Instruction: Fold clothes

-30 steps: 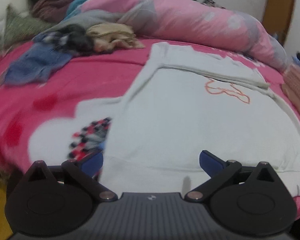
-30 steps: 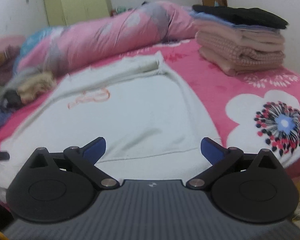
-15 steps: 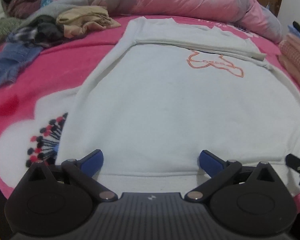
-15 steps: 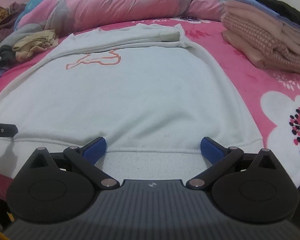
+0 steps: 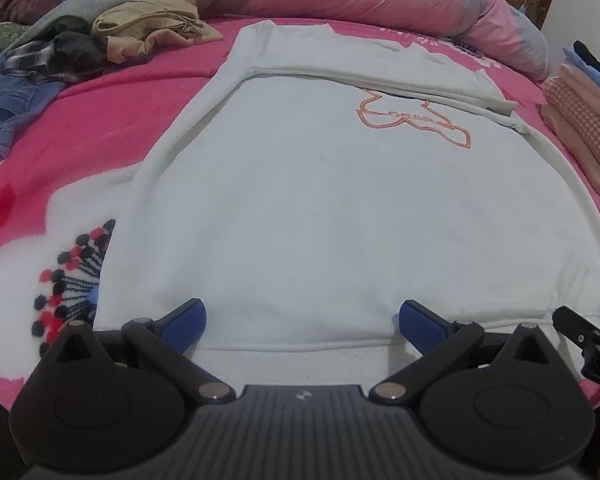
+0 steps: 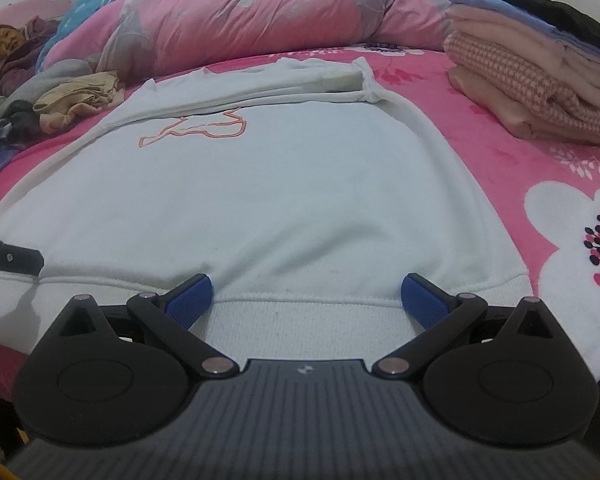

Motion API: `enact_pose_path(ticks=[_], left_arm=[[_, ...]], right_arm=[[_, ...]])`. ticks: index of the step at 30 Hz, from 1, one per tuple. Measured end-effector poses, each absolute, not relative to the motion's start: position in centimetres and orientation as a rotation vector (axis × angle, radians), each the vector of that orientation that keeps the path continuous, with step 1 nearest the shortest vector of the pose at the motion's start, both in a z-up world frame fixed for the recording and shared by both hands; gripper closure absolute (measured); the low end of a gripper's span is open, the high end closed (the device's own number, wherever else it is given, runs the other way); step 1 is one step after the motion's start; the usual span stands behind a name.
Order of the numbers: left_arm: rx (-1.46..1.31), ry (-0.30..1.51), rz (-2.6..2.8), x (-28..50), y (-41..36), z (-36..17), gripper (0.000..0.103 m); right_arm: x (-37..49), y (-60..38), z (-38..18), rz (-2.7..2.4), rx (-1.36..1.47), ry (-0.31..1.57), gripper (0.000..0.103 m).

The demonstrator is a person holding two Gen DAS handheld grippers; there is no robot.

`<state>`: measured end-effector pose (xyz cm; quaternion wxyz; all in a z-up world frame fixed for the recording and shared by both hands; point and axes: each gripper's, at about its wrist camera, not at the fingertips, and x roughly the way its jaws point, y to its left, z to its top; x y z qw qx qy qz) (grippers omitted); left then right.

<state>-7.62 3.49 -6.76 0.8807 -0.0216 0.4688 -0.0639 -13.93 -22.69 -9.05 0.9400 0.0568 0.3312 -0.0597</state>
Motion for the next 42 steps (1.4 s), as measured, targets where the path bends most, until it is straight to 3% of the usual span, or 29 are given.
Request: enact_pose_path(ticks=[42], left_arm=[[0.028,1.003,-0.101,-7.0,2.4,-7.3,0.0]], right_arm=[[-16.5,-22.6,-10.2,-0.087,0.132,0.529,0.001]])
